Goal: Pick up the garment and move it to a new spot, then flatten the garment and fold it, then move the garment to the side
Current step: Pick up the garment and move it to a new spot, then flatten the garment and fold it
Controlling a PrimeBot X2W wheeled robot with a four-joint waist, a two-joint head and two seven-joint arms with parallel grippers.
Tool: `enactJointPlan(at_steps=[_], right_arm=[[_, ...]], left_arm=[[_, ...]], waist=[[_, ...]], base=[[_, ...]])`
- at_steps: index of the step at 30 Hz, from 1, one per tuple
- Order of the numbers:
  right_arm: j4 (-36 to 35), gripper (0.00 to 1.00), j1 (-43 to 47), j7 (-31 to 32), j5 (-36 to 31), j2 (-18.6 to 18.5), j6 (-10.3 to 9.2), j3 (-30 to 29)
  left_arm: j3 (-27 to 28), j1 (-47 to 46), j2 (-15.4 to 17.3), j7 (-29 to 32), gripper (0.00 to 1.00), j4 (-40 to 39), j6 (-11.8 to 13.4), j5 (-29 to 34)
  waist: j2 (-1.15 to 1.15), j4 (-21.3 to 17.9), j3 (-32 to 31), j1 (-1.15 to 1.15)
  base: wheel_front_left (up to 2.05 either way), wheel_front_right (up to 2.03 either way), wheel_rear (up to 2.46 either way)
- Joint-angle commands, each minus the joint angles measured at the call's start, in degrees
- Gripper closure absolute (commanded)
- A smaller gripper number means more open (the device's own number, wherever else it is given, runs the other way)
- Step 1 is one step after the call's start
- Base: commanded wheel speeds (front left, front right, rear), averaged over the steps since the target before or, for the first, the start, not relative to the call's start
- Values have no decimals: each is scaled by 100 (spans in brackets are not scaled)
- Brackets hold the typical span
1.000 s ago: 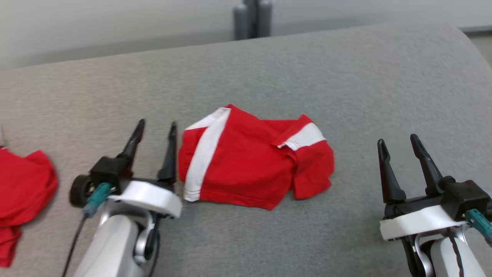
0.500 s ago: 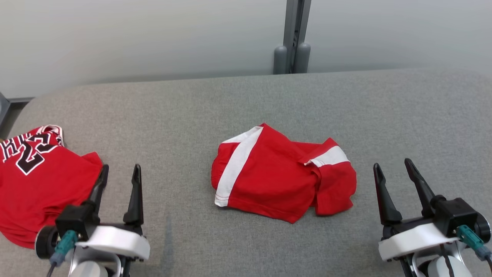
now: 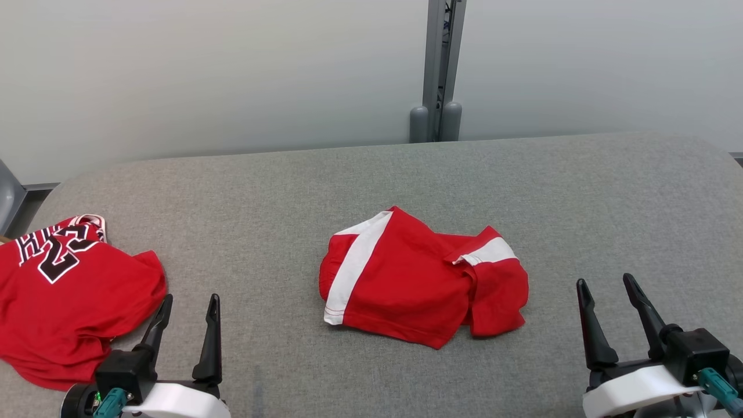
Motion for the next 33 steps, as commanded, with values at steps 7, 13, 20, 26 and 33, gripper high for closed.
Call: enactJointPlan(at_steps=[7, 13, 20, 26, 33], right_arm=[[-63, 0, 74, 28, 32, -30, 1, 6], [-63, 0, 78, 18, 53, -30, 1, 21], [-60, 0, 74, 10, 58, -30, 1, 30], [-33, 0, 66, 3, 84, -30, 1, 35], [126, 0, -86, 167, 63, -22, 1, 495]], left_arm=[[41, 63, 56, 20, 0, -43, 64, -67], [17, 60, 71, 62, 0, -76, 103, -87], [1, 44, 86, 75, 0, -88, 131, -111], [-35, 27, 81, 63, 0, -86, 144, -132], [-119, -118, 56, 67, 0, -120, 115, -130]], waist=[[0, -15, -3, 0], [0, -18, 18, 0], [0, -17, 20, 0], [0, 6, 22, 0], [0, 130, 148, 0]], base=[[0, 0, 0], [0, 0, 0], [0, 0, 0], [0, 0, 0], [0, 0, 0]])
